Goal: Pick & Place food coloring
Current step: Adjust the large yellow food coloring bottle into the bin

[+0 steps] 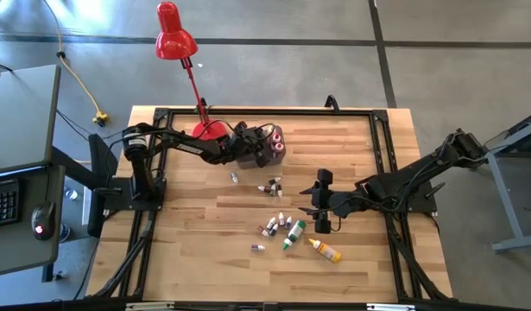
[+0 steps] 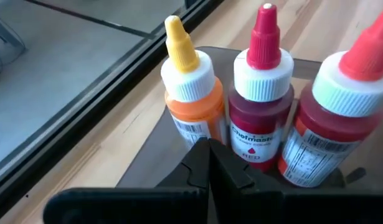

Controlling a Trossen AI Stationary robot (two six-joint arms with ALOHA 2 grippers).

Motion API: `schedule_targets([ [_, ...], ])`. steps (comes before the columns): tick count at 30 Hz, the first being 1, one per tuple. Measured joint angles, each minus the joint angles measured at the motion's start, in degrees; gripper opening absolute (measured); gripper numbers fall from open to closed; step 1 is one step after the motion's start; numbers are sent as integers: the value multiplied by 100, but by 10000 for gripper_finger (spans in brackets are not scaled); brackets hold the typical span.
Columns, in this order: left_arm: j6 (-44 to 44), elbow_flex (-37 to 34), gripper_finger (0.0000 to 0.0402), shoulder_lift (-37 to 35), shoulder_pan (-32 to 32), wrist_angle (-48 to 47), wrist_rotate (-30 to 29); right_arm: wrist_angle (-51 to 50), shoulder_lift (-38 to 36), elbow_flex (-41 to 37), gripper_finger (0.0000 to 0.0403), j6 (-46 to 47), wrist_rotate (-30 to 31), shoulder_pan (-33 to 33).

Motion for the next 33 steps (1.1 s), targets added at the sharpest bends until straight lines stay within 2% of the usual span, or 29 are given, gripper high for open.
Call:
schedule_targets([
  [6, -42, 0, 0, 0, 38, 135, 229, 1, 0, 0, 216, -2, -1, 0],
  [9, -41, 0, 0, 0, 67, 130, 101, 2, 0, 0, 216, -2, -2, 0],
  [17, -150, 0, 0, -2, 332, 132, 459, 2, 0, -2, 216, -2, 0, 0],
  [23, -368, 0, 0, -2, 511, 383, 1144, 2, 0, -2, 216, -4, -1, 0],
  [33, -380, 2, 0, -7, 498, 595, 1135, 2, 0, -2, 216, -4, -2, 0],
])
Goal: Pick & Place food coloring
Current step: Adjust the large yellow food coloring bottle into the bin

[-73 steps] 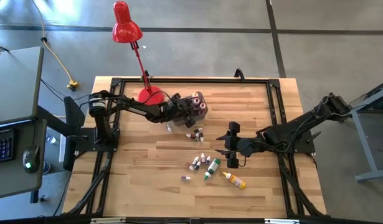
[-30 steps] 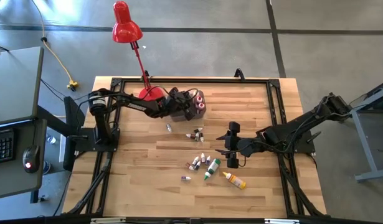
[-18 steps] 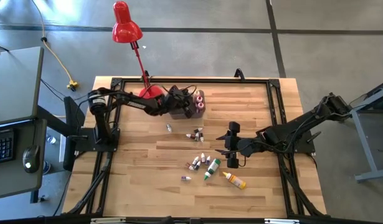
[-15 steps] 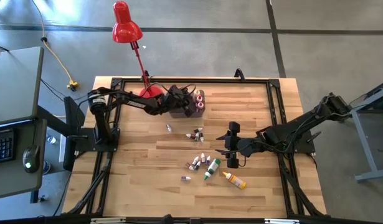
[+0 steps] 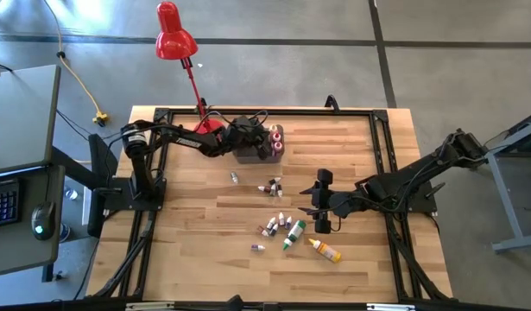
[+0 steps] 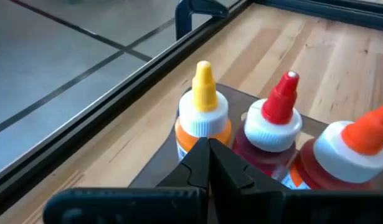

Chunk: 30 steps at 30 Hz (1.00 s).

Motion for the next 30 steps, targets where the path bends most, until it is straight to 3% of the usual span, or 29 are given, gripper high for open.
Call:
schedule_targets([
  [30, -407, 4, 0, 0, 28, -101, -459, 2, 0, 0, 216, 0, 2, 0],
])
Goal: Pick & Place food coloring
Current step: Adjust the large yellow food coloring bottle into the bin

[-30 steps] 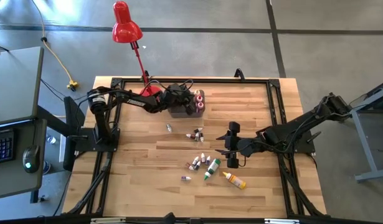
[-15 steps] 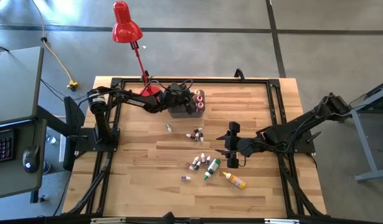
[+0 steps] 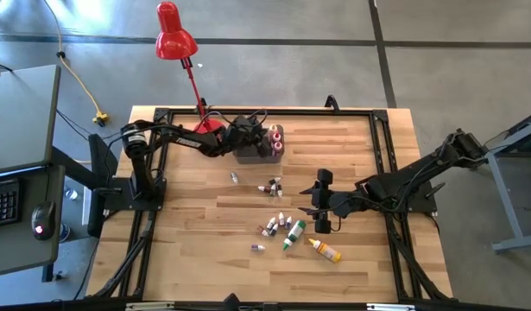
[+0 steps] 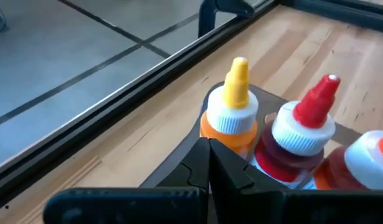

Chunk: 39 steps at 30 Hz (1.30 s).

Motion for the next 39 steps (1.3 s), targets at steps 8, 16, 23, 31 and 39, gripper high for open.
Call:
schedule_targets([
  [8, -177, 0, 0, 2, -1, -80, -114, 0, 0, 0, 216, 0, 0, 0],
  [16, -308, 138, 0, 361, -4, 83, -92, 1, 0, -1, 216, 0, 1, 0],
  [23, -198, 662, 0, 577, -4, -152, 43, 0, 0, -4, 216, 0, -10, 0],
  [31, -177, 1013, 0, 577, -4, -1371, -168, -2, 0, -4, 216, -2, -37, 0],
  [39, -284, 1019, 0, 577, -4, -1616, -285, -2, 0, -4, 216, -2, -39, 0],
])
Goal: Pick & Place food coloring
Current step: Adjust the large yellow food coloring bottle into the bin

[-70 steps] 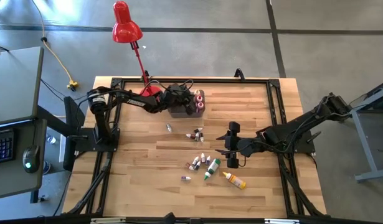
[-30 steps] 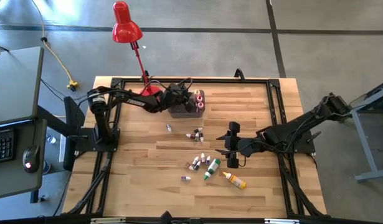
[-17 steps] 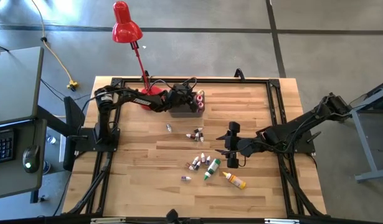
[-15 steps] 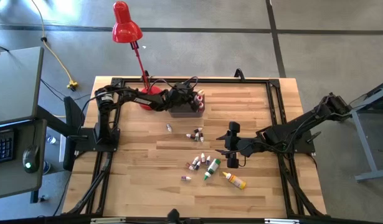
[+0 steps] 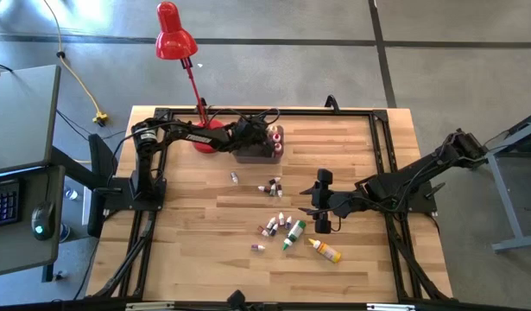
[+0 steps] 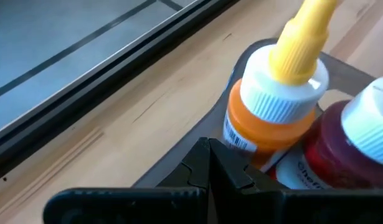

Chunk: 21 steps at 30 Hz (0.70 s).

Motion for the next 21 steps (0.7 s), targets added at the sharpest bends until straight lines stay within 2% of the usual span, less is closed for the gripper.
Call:
schedule_targets([
  [21, 28, -4, 0, 96, 0, 179, 742, 0, 0, 0, 216, 0, -2, 0],
])
